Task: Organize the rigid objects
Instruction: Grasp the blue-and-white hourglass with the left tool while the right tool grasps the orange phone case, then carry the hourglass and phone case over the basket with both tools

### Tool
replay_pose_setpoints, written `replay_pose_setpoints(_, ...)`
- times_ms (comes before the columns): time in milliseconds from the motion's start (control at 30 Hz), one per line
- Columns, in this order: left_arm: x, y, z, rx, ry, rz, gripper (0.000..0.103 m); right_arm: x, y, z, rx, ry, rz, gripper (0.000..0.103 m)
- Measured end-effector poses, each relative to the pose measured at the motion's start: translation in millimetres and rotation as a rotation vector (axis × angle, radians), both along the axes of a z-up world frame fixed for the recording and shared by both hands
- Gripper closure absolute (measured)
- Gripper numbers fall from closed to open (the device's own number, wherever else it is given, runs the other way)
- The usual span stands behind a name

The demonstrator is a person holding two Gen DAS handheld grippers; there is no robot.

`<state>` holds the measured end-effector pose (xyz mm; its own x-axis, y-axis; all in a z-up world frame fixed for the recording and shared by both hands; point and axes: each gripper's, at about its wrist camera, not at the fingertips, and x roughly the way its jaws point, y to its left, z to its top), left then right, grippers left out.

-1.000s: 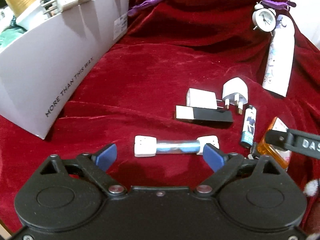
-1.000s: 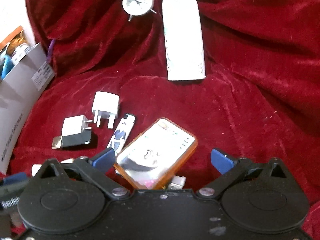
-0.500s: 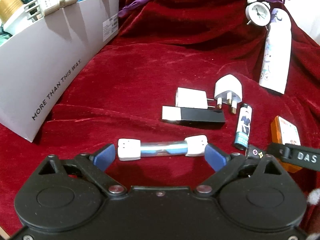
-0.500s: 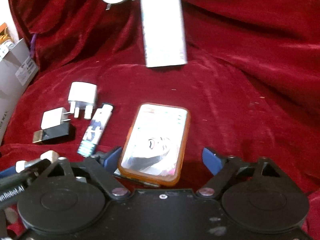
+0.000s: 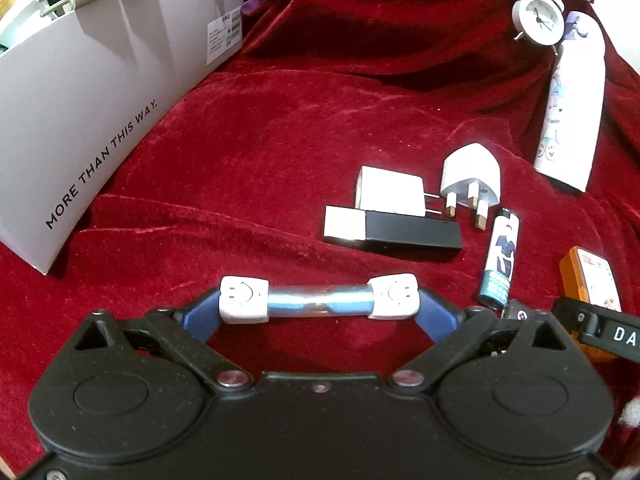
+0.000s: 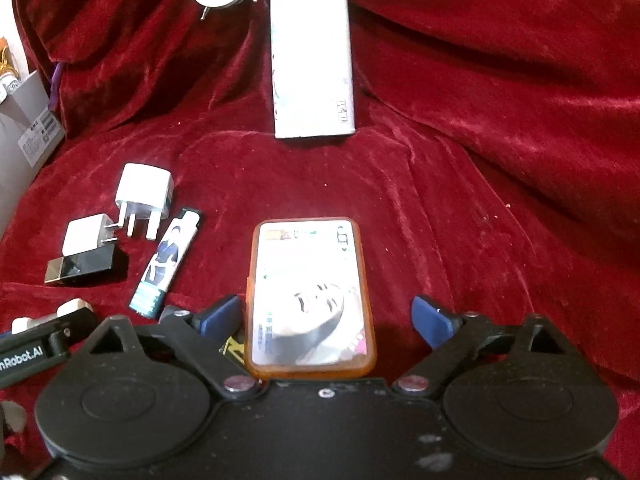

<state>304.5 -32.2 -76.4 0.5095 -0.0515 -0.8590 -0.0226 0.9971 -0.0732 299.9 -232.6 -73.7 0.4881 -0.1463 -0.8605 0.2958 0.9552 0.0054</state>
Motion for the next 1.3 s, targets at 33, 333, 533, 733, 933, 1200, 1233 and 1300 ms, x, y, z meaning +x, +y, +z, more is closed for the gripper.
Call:
replay_pose_setpoints(33, 1, 0, 0, 0.001, 0.001, 0.002, 0.007, 1, 1, -1, -0.004, 0.003, 0.001, 0.010)
replay_pose_setpoints(333, -5, 2, 1, -0.008, -0.015, -0.022, 0.008, -2, 13, 10, -0.033, -0.018, 0.066, 0.044)
replay_pose_setpoints(533, -15, 6, 14, -0.013, -0.042, -0.040, 0.008, -12, 11, 19, -0.005, -0.037, 0.063, 0.044)
replay_pose_setpoints(733, -33, 8, 38, -0.002, -0.093, -0.078, 0.008, -31, 10, 40, 0.029, -0.075, 0.068, 0.044)
replay_pose_setpoints(933, -65, 13, 69, 0.000, -0.154, -0.118, 0.008, -64, 17, 65, 0.061, -0.117, 0.094, 0.044)
replay_pose_setpoints(1200, -113, 19, 98, -0.003, -0.202, -0.188, 0.008, -121, 30, 92, 0.116, -0.160, 0.135, 0.044)
replay_pose_setpoints(1233, -120, 20, 100, -0.005, -0.204, -0.195, 0.008, -129, 31, 96, 0.121, -0.166, 0.142, 0.044)
replay_pose_setpoints(1300, -132, 21, 103, -0.005, -0.205, -0.209, 0.008, -143, 34, 100, 0.130, -0.169, 0.154, 0.044)
